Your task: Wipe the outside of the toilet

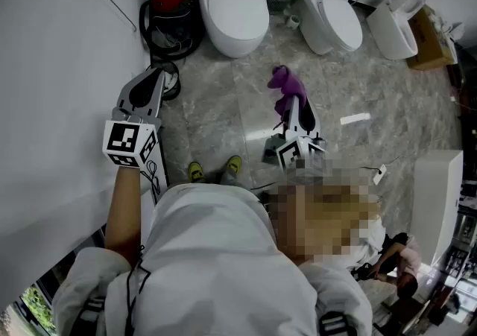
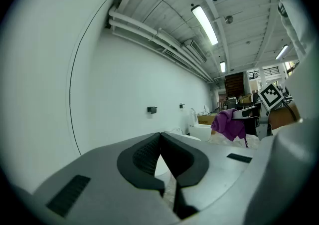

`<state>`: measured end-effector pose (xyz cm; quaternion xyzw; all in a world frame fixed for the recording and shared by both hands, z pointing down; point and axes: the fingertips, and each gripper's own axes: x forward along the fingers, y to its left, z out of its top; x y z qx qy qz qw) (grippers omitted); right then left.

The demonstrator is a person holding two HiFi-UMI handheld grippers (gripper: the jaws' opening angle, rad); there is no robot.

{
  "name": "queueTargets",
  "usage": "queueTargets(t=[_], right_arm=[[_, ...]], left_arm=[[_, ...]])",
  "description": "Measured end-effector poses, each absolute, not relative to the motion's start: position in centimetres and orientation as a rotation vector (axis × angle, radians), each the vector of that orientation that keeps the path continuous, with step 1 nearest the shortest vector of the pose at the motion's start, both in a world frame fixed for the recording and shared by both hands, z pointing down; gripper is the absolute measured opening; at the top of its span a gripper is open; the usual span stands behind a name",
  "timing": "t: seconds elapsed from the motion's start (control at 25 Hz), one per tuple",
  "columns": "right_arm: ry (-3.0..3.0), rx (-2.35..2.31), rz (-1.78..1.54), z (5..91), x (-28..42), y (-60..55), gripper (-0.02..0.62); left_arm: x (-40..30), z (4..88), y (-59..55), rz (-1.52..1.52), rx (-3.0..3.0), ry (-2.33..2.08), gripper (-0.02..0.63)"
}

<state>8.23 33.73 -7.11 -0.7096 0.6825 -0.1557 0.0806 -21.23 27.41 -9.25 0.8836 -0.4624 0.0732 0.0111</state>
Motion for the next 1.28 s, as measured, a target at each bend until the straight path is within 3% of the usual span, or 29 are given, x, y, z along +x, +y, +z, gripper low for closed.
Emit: queueTargets(t=[1.28], right_arm=[[2.068, -2.124, -0.459, -5.5, 1.2, 30.2, 0.055]], left_arm=[[-26.9, -5.2, 24.7, 0.259, 2.714, -1.373, 0.012]])
